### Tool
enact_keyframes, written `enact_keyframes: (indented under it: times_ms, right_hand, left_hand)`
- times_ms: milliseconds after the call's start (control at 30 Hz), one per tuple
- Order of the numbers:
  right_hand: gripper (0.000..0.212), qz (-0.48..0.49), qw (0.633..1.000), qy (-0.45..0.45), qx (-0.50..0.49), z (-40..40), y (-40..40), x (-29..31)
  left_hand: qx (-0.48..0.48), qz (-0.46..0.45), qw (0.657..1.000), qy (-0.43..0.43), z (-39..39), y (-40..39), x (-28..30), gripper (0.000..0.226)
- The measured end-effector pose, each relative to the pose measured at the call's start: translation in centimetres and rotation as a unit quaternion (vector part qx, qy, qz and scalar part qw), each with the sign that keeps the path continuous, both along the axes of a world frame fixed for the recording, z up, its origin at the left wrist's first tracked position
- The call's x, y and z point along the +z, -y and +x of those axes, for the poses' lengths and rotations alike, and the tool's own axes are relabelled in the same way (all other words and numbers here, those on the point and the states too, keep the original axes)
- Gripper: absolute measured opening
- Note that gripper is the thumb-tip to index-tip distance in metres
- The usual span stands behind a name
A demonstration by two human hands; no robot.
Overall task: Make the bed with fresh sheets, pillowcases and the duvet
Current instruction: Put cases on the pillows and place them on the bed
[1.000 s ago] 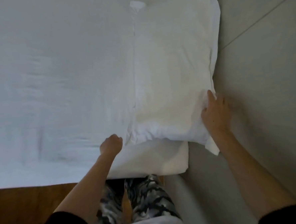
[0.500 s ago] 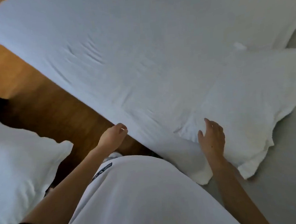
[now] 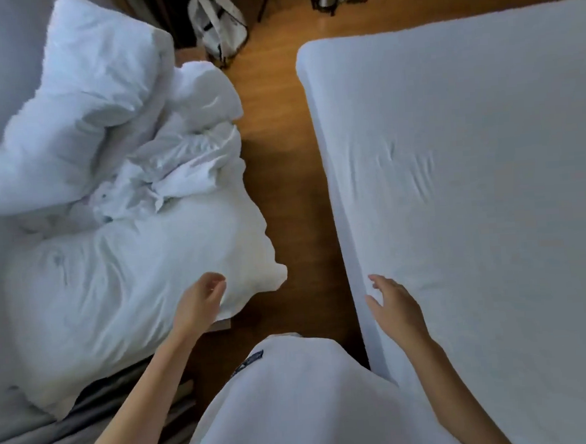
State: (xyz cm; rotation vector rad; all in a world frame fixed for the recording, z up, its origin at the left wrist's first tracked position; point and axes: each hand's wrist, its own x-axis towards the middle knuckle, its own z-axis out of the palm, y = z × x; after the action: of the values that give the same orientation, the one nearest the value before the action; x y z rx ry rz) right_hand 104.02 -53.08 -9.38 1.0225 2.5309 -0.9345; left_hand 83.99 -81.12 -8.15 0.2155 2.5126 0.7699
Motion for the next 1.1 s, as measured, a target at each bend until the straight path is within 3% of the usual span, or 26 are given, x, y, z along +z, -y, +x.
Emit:
enact_keyframes:
  times_ms: [333, 633, 833, 1000, 1100]
  right_hand:
    - [0.044, -0.034, 0.963, 0.042, 0.266, -16.7, 2.5, -1.1]
    - [0.043, -0.042, 0.869, 0.088, 0.485, -29.1, 2.4, -2.5]
    - [0.045, -0.039, 0.808, 0.070, 0.584, -37.1, 4.3, -2.2]
    - [0.047, -0.038, 0.802, 0.032, 0.595, -41.3, 8.6, -1.9]
    - [0.060, -0.025, 0.832, 0.031, 0.554, -42.1, 11.5, -3.2]
  left_hand:
    - [0.273, 0.033, 0.960, 0.045, -0.1, 7.7, -2.0, 0.020]
    - [0.477, -0.005, 0.876, 0.077, 1.8, 4.0, -3.5, 0.023]
    - [0.524, -0.008, 0.850, 0.049, -1.1, 3.4, -3.2, 0.027]
    - [0.537, -0.018, 0.843, 0.016, -4.7, 6.7, -3.0, 0.032]
    - [0.521, -0.045, 0.852, 0.026, -7.4, 9.4, -4.4, 0.037]
